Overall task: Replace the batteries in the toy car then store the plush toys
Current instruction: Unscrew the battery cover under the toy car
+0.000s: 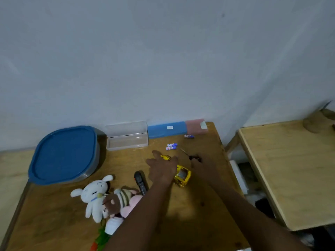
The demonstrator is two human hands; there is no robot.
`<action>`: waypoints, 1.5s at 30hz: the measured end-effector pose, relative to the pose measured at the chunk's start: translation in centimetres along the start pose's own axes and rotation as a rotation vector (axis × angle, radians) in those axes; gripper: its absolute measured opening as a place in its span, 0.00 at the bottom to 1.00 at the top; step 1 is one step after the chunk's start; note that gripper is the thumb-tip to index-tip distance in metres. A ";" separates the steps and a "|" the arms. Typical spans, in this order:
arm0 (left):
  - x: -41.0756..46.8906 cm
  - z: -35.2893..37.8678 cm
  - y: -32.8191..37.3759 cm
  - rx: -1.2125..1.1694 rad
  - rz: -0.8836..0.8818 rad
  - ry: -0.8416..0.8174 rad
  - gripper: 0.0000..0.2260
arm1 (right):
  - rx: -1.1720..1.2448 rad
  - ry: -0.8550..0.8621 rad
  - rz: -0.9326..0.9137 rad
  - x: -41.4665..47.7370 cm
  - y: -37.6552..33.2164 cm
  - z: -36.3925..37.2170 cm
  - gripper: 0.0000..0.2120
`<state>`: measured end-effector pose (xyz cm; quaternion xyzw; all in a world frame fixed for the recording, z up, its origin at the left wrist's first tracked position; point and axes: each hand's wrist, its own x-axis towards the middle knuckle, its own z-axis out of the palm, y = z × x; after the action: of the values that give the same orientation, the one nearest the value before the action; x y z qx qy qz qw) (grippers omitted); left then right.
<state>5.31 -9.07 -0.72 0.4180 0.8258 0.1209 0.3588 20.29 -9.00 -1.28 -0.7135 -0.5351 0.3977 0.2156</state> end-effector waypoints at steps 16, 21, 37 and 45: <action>-2.0 2.1 -2.1 -0.725 -0.161 -0.133 0.37 | 0.074 -0.148 0.028 -3.9 4.1 -5.6 0.11; -4.4 -1.4 -3.8 -1.313 -0.074 -0.494 0.27 | 0.107 -0.166 -0.185 -4.6 1.0 -6.1 0.12; -7.0 -5.1 -3.2 -1.217 0.172 -0.371 0.20 | 0.027 0.022 -0.627 -8.2 -5.9 -6.7 0.07; -7.9 -5.7 -2.7 -1.180 0.250 -0.340 0.19 | 0.025 0.037 -0.677 -8.9 -5.9 -6.9 0.08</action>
<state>2.79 -16.28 5.89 0.2564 0.4961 0.5295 0.6386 21.31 -14.48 10.14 -0.4998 -0.7327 0.2972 0.3537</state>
